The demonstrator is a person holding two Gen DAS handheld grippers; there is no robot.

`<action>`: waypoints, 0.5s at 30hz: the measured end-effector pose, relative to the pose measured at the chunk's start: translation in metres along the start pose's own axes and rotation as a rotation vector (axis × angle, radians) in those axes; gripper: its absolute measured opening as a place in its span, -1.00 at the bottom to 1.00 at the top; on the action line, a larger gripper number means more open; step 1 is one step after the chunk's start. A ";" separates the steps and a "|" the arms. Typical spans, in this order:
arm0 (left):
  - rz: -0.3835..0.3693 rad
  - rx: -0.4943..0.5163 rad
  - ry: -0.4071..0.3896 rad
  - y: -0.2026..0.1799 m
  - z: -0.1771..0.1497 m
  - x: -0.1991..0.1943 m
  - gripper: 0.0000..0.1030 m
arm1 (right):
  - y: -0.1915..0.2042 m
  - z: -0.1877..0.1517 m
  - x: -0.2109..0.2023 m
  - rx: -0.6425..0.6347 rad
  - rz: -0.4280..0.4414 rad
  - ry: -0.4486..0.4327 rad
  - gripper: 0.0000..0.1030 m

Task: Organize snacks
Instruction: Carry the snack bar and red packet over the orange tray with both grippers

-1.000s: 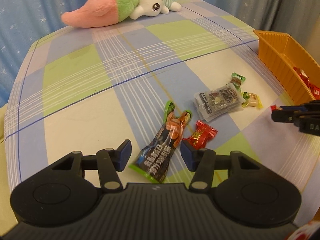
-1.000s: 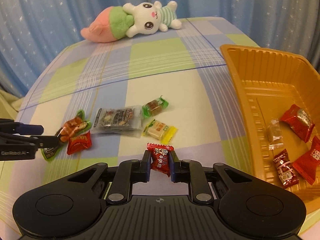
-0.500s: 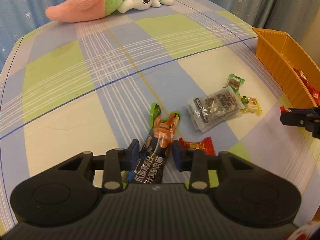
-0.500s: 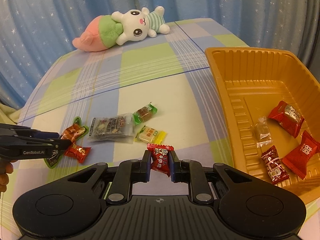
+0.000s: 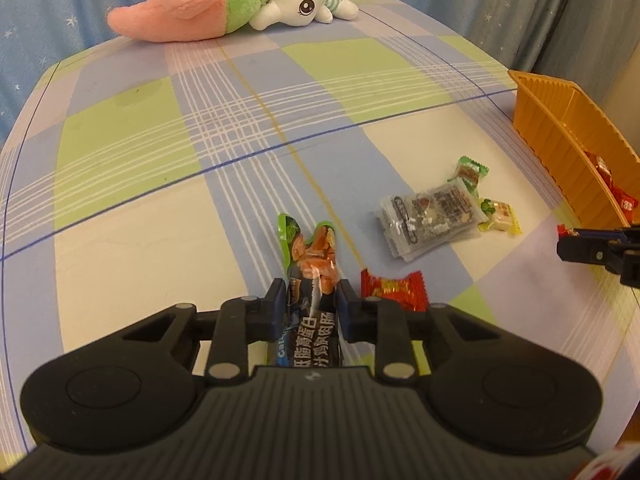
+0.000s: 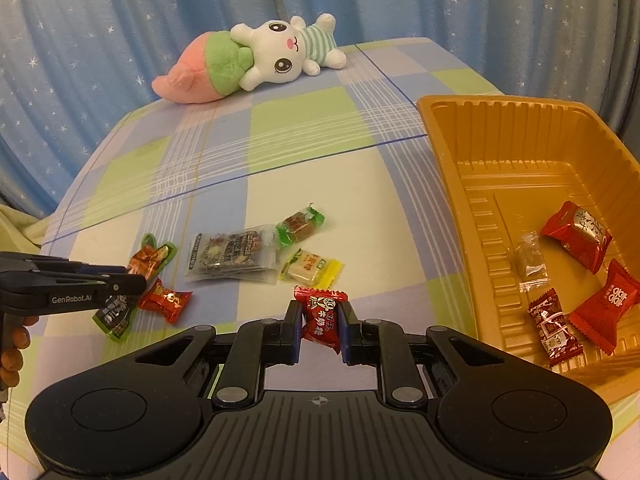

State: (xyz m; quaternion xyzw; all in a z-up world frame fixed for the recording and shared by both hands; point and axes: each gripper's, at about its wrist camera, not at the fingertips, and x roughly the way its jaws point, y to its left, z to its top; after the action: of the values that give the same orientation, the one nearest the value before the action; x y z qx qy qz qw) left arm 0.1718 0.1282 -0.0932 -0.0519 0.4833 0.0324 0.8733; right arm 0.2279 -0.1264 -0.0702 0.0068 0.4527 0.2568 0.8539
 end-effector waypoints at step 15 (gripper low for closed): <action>0.013 -0.066 0.071 0.000 -0.017 -0.008 -0.49 | 0.007 -0.011 -0.010 -0.007 0.026 0.002 -0.63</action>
State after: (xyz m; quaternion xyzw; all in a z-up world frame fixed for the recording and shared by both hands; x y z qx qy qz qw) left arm 0.1536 0.1262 -0.0955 -0.0788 0.5129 0.0520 0.8532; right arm 0.2119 -0.1269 -0.0676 0.0093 0.4525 0.2697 0.8500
